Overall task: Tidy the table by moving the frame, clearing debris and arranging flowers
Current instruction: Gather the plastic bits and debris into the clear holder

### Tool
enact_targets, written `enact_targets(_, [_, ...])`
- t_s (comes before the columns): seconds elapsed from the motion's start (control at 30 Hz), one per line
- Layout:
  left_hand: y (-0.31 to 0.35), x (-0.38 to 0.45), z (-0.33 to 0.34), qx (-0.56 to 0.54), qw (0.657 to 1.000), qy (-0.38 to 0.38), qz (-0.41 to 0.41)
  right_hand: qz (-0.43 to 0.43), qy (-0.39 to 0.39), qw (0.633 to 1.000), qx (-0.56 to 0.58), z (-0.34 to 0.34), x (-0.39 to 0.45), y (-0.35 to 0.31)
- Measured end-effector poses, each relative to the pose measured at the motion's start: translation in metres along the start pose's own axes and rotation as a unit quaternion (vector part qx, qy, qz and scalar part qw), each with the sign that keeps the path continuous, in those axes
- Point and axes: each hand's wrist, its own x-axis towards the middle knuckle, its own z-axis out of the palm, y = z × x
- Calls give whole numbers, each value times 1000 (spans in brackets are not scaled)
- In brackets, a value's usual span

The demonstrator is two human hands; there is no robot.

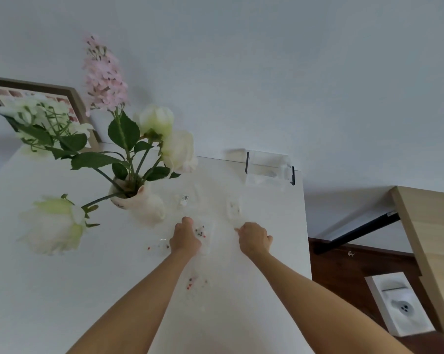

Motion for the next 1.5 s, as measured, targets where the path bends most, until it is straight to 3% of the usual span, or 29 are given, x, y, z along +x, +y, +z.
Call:
enact_targets(0.23, [-3, 3, 2, -14, 1000, -11, -23, 39, 40, 979, 198, -10, 32, -31])
enact_targets(0.47, [-1, 3, 3, 40, 999, 0, -26, 66, 57, 993, 85, 8, 46, -42])
enact_targets(0.6, [-3, 1, 8, 8, 999, 26, -17, 42, 83, 993, 71, 16, 45, -46])
enact_targets(0.87, [6, -4, 15, 59, 998, 33, -10, 72, 23, 996, 36, 10, 52, -40])
enact_targets(1.2, [20, -6, 11, 10, 1000, 23, 13, -34, 32, 997, -66, 4, 35, 0])
enact_targets(1.4, [48, 3, 0, -96, 990, 61, 78, -109, 99, 989, -16, -37, 49, 23])
enact_targets(1.5, [72, 12, -6, -142, 976, 112, 124, -131, 125, 980, 86, -70, 66, 25])
